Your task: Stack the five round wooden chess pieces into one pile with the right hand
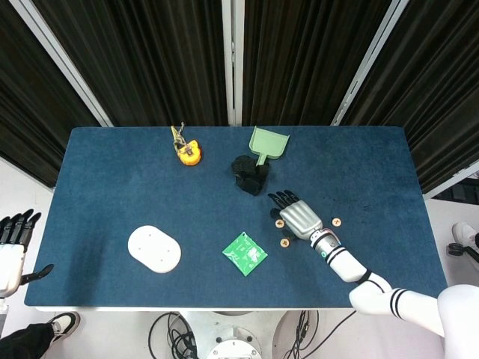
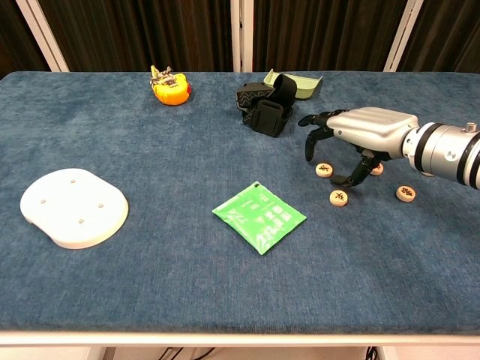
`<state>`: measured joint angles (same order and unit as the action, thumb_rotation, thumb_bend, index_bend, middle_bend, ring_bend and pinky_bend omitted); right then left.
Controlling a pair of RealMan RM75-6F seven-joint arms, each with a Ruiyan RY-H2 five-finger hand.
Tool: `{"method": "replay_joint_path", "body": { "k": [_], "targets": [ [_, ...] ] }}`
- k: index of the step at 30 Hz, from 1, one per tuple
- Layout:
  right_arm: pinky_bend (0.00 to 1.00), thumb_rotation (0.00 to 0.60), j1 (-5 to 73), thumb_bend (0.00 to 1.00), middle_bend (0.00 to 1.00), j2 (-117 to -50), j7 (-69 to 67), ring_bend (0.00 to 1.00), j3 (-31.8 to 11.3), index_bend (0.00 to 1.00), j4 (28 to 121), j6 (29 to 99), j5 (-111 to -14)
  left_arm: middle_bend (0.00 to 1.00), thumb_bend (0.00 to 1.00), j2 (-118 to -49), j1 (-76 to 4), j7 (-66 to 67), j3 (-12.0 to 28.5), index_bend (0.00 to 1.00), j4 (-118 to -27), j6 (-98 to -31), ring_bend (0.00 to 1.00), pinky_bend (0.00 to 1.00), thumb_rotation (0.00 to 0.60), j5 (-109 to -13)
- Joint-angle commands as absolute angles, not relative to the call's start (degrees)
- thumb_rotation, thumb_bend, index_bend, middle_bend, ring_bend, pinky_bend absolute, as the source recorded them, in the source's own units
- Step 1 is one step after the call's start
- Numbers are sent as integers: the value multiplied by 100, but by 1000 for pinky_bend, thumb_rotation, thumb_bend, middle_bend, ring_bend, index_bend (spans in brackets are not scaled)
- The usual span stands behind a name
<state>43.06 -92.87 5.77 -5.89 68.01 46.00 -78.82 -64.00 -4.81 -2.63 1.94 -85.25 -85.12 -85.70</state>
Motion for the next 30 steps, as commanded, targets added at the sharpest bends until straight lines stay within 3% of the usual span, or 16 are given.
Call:
{"method": "replay_joint_path", "body": {
  "k": [1,21,30],
  "targets": [
    [0,600,4296,287,8,-9322,640,0,-584,373,6762,4621,-7848,0,4,-6394,-480,-271,193,0,-8531,-8509,0,0,600,-8570],
    [0,600,4283,281,26,-9443,689,0,-569,536,6602,4736,-7772,0,5,-6375,-481,-317,195,0,-8534,-8468,0,0,600,-8554],
    [0,600,4156,271,27,-8882,603,0,-598,541,6990,5014,-7854,0,5,-6370,-501,-307,184,0,-8538,-8397,0,0,600,-8539]
  ]
}}
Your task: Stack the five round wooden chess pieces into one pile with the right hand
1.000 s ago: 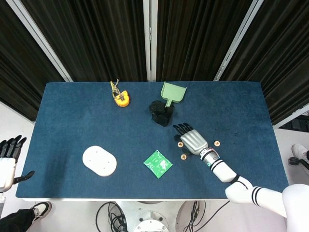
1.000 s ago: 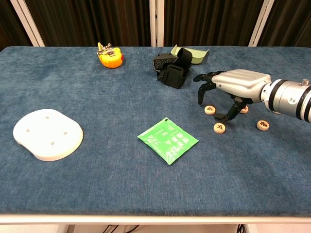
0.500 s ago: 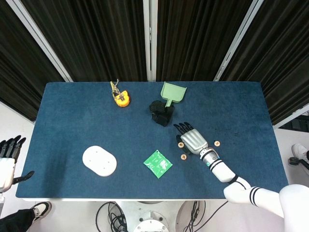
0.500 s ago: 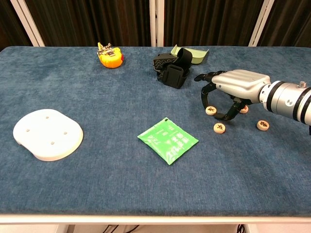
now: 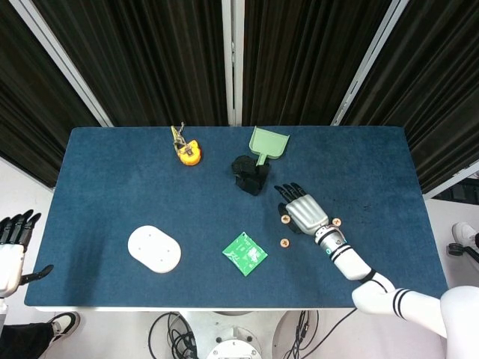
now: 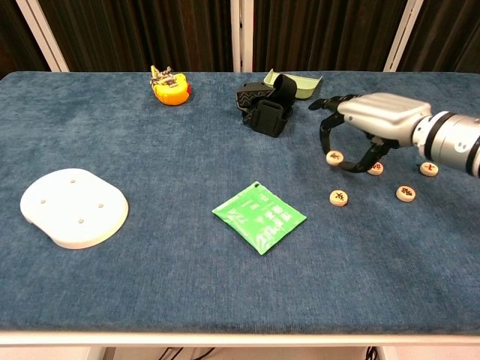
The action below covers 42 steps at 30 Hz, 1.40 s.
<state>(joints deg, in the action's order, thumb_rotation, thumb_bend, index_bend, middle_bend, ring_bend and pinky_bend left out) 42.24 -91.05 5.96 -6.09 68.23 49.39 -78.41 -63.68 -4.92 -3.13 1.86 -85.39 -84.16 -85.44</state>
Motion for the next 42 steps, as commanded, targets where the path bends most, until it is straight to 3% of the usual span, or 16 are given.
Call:
{"method": "replay_joint_path", "body": {
  "k": [1,9,34,42],
  "targets": [
    [0,600,4129,270,27,-8802,622,0,-582,541,7042,5019,-7842,0,5,-6373,-507,-301,182,0,-8537,-8380,0,0,600,-8534],
    [0,600,3928,269,27,-8431,798,0,-441,548,7186,4885,-7564,0,5,-6396,-528,-222,167,0,-8544,-8335,0,0,600,-8538],
    [0,600,3939,268,25,-8642,803,0,-437,550,6971,4731,-7480,0,5,-6380,-548,-214,162,0,-8556,-8248,0,0,600,-8478],
    [0,600,3954,246,24,-8631,837,0,-453,507,6966,4673,-7425,0,5,-6379,-557,-192,160,0,-8566,-8215,0,0,600,-8456]
  ]
}}
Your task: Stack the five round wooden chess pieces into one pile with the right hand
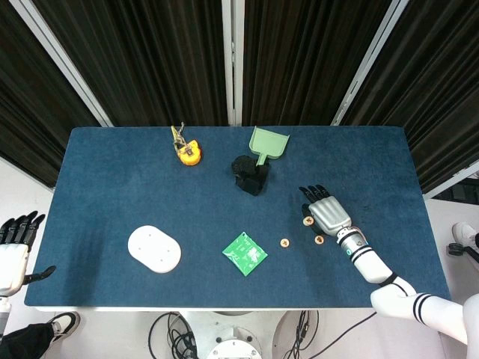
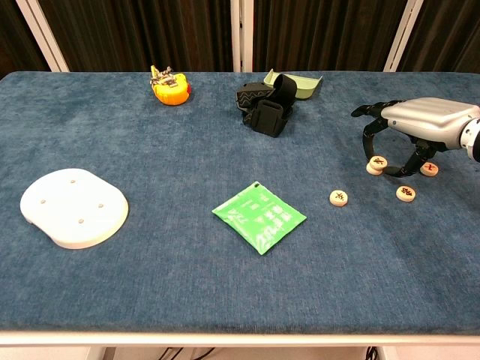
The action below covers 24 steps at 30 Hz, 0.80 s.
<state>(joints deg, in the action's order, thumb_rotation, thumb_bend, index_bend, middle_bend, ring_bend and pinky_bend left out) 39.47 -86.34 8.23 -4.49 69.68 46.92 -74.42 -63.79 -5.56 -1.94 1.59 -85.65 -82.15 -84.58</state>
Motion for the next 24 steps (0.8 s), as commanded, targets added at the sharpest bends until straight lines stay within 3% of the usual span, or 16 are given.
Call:
{"method": "replay_joint_path", "body": {
  "k": [1,9,24],
  "targets": [
    [0,600,3957,244,23,-8628,845,0,-457,496,6969,4660,-7411,0,5,-6380,-555,-194,162,0,-8566,-8218,0,0,600,-8454],
    [0,600,3965,234,20,-8591,855,0,-476,393,7036,4647,-7384,0,5,-6382,-559,-196,159,0,-8561,-8213,0,0,600,-8458],
    [0,600,3950,228,21,-8321,824,0,-409,382,7633,4905,-7759,0,5,-6356,-550,-260,165,0,-8574,-8228,0,0,600,-8451]
  ]
}}
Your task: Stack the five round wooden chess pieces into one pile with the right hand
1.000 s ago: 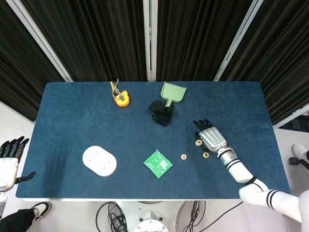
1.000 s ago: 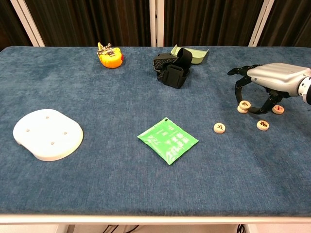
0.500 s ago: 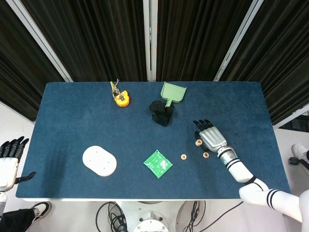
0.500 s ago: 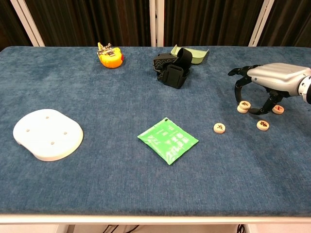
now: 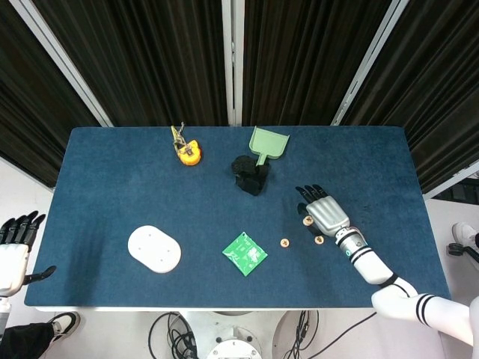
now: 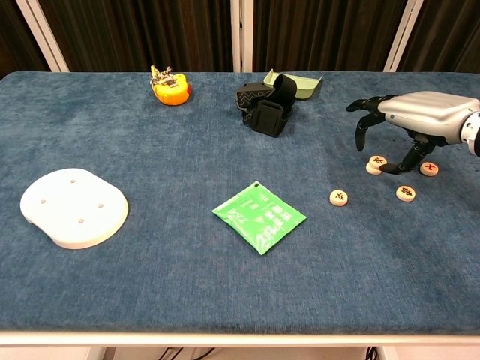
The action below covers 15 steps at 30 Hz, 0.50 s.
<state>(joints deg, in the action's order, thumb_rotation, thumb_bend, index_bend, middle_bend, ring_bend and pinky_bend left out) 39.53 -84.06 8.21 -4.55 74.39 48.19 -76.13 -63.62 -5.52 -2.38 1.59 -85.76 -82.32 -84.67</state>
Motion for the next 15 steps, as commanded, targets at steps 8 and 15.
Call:
{"method": "replay_joint_path", "body": {
  "k": [8,15],
  "targets": [
    [0,600,3882,129,22,-8124,903,0,-170,381,8208,5012,-8091,0,6,-6294,-510,-425,205,0,-8554,-8294,0,0,600,-8407],
    [0,600,3924,118,23,-8185,889,0,-140,380,8263,4982,-8191,0,70,-6168,-477,-540,187,0,-8609,-8295,0,0,600,-8407]
  ]
}}
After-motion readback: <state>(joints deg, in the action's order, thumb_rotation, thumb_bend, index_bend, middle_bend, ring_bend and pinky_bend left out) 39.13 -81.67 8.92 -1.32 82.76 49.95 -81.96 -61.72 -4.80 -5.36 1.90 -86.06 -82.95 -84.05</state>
